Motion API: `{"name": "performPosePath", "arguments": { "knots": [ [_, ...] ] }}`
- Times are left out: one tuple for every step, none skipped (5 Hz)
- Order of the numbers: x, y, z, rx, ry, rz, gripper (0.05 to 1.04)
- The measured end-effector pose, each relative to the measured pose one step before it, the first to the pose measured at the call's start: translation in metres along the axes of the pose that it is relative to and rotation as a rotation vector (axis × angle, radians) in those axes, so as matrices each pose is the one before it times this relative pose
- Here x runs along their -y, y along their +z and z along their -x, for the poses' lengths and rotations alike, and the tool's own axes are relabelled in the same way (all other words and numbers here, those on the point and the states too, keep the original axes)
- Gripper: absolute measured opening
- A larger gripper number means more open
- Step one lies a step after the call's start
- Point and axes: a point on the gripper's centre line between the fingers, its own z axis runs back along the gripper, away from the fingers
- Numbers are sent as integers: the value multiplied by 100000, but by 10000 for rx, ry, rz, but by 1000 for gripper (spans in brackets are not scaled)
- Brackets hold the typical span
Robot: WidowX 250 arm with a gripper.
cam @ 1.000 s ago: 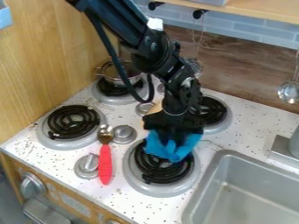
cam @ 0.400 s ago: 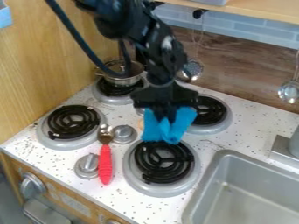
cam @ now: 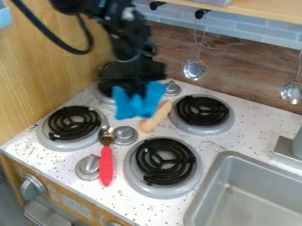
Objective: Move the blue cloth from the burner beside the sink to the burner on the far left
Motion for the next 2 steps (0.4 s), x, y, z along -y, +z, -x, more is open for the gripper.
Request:
{"name": "performPosePath", "arguments": {
  "knots": [
    [-3043, -206, -1242, 49, 553, -574, 117],
    [-578, -423, -1473, 233, -193, -470, 117]
  ]
}}
